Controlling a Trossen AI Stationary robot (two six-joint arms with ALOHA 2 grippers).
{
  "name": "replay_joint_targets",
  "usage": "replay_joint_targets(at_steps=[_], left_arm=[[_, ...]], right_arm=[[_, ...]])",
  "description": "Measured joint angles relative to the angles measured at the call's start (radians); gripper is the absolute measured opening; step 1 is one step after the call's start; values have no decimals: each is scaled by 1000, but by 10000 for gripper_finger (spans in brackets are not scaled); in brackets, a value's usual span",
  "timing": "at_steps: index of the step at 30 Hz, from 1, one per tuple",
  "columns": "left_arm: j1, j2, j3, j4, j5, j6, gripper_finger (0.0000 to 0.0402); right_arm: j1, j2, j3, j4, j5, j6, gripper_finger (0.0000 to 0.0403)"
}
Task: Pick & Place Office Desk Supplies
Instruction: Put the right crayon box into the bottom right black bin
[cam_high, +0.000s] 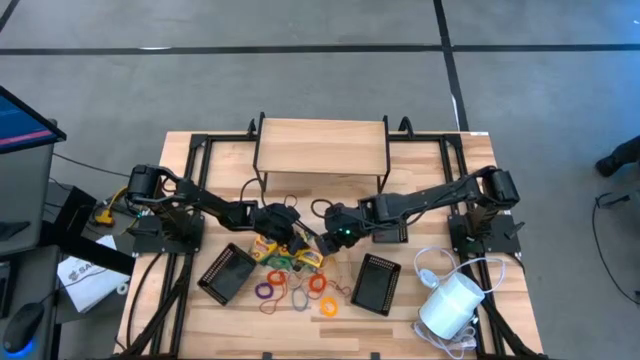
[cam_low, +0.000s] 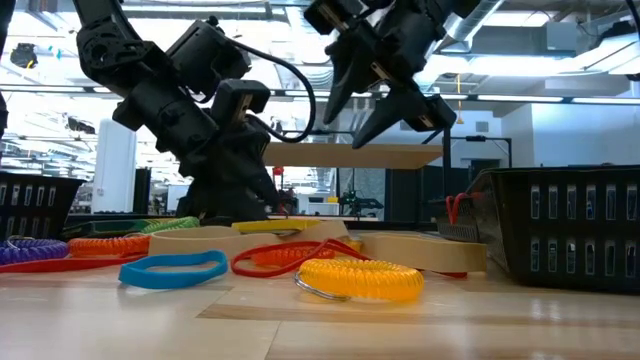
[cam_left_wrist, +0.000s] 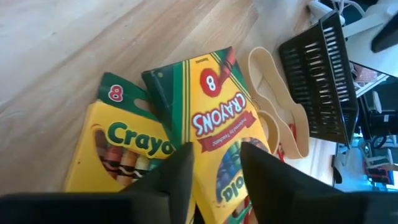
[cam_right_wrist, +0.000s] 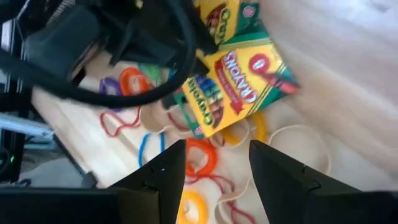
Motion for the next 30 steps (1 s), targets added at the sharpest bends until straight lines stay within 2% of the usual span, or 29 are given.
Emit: replay_joint_targets(at_steps=[4, 8, 18, 24, 30], left_arm=[[0, -1, 1, 2, 0, 0, 168], [0, -2, 1, 3, 0, 1, 183], [0, 0, 0, 26, -4, 1, 186], [1, 0, -1, 38, -8, 1, 186], [1, 0, -2, 41, -8, 1, 186]], right_arm=[[-2, -1, -40, 16, 6, 27, 173], [-3, -1, -87, 69, 9, 44, 173], [-29, 0, -183, 206, 27, 71, 173], [-44, 42, -196, 224, 27, 69, 173], [-37, 141, -195, 329, -57, 105, 173]])
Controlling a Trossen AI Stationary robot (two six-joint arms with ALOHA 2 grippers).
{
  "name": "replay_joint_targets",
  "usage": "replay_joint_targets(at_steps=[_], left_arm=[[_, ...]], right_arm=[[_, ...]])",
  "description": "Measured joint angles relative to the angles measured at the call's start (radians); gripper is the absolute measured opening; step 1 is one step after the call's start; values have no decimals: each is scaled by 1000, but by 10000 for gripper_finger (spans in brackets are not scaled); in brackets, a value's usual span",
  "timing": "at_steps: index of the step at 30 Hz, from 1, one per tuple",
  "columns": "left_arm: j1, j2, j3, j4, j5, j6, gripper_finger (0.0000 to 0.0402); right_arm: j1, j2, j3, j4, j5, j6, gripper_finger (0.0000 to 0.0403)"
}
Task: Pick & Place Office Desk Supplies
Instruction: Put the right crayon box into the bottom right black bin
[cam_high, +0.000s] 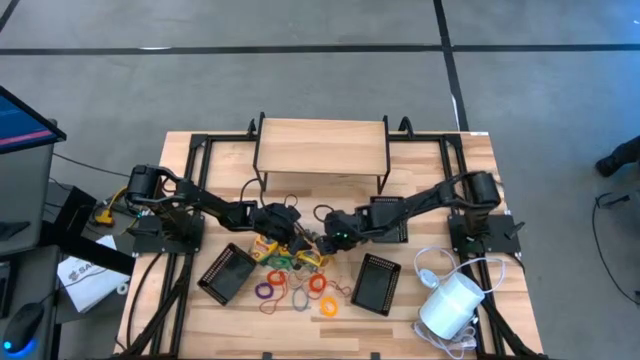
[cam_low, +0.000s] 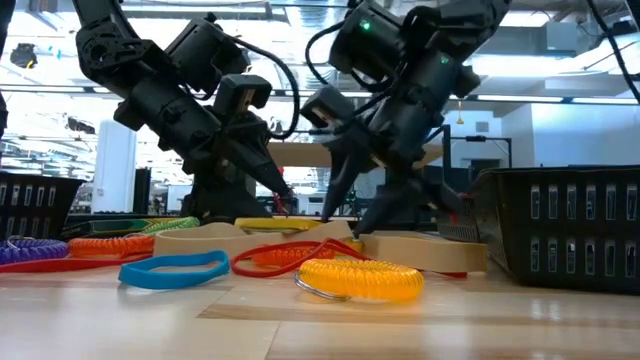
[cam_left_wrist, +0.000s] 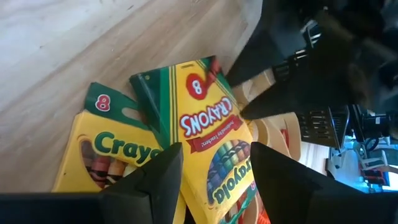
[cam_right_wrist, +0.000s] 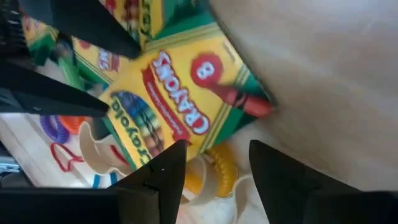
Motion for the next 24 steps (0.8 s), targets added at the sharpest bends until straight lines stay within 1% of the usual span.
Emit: replay_joint_targets(at_steps=[2, 10, 24], left_arm=[[0, 0, 0, -2, 1, 0, 186], [0, 0, 0, -9, 3, 0, 186], [0, 0, 0, -1, 3, -1, 186]], right_arm=[[5, 9, 0, 23, -15, 13, 173], [8, 23, 1, 64, -17, 20, 173], [-47, 24, 0, 129, 6, 5, 172]])
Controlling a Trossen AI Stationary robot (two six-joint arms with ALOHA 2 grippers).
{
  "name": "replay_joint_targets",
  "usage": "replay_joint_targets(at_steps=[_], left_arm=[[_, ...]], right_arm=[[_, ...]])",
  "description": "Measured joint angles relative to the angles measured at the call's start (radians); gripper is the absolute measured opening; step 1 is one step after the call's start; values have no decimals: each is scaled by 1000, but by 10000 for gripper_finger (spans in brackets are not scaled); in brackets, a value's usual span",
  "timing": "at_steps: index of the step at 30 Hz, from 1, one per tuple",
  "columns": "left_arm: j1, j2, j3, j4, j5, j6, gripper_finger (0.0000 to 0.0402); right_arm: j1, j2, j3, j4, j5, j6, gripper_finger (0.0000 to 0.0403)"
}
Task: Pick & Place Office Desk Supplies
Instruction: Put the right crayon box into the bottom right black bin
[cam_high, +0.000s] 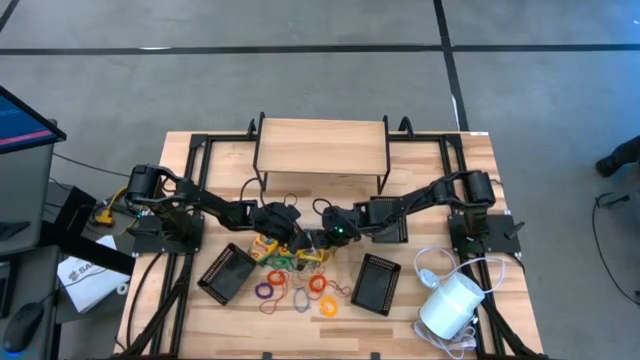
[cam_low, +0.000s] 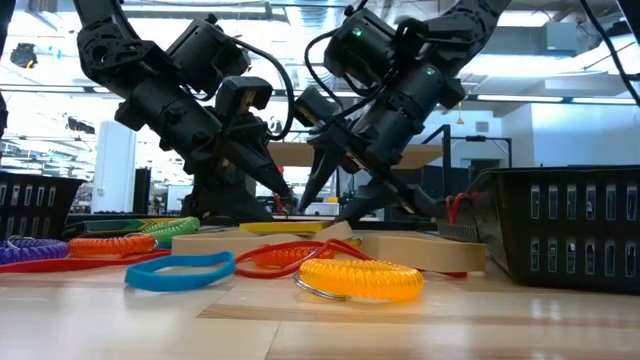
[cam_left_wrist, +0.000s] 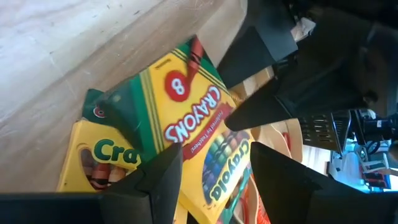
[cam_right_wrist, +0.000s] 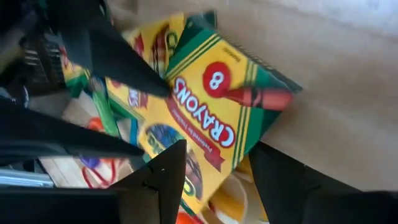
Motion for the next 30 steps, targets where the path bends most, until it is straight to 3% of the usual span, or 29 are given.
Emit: replay_joint_targets(at_steps=[5, 17, 30], left_arm=[[0, 0, 0, 1, 3, 0, 186], [0, 0, 0, 4, 3, 1, 186], [0, -8, 0, 2, -5, 23, 186]], right_arm=[[-4, 0, 0, 36, 2, -9, 158], [-3, 0, 0, 36, 3, -12, 56], [-3, 0, 0, 43, 3, -12, 42]])
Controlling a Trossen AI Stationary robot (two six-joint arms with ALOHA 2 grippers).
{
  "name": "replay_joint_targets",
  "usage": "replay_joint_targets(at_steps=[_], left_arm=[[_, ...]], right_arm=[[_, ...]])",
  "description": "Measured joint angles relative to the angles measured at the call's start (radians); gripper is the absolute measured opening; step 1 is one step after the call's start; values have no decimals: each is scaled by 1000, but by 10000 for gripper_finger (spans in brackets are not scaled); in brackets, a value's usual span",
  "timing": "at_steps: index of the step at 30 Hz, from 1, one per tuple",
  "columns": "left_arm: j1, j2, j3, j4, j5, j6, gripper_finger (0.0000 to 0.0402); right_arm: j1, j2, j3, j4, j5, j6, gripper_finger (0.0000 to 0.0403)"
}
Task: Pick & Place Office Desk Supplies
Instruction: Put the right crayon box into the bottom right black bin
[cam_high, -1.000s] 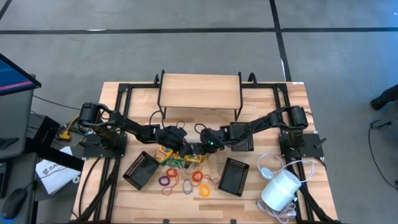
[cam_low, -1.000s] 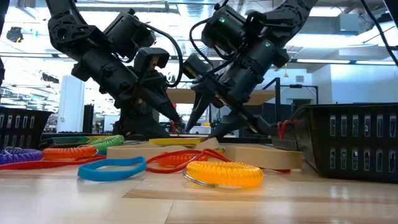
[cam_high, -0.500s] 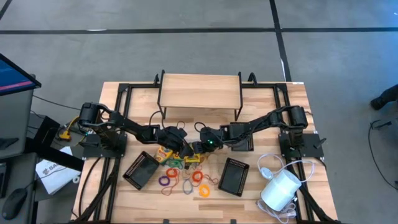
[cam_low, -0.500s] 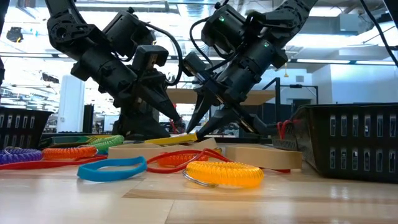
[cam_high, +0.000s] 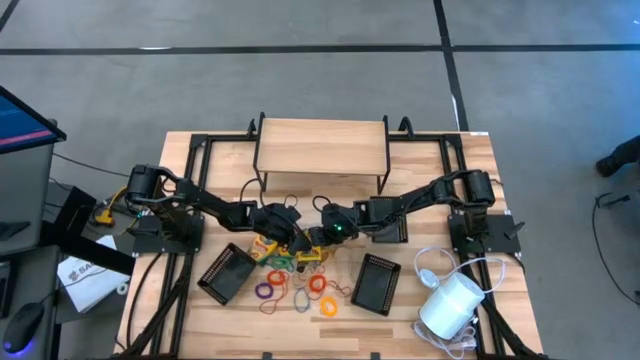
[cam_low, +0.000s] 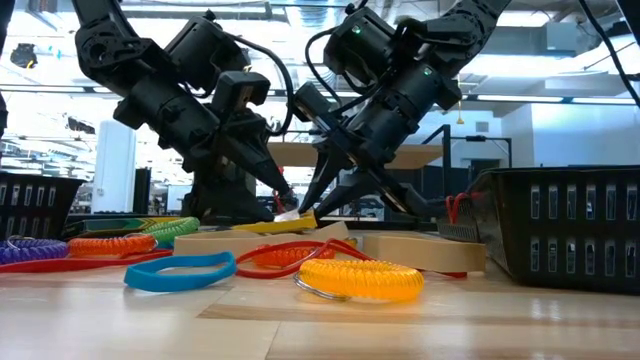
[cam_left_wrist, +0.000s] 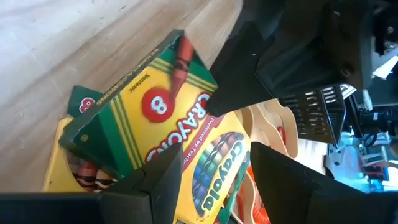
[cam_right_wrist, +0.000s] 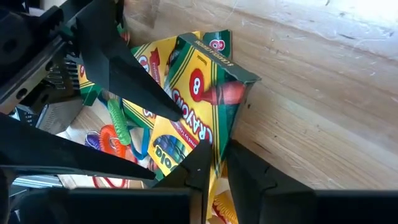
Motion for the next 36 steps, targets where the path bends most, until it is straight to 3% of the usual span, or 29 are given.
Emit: replay_joint_targets(at_steps=[10, 17, 30, 36], left_arm=[[27, -157, 1, -5, -28, 86, 186], [53, -310, 1, -110, -98, 141, 186], [80, -440, 1, -221, -147, 188, 186], [80, -439, 0, -230, -148, 188, 186]], right_arm=[[1, -2, 3, 8, -38, 0, 42], [-3, -63, 2, -20, -47, -30, 42], [-32, -378, 2, -301, 59, -86, 42], [49, -566, 2, -533, 145, 27, 42]])
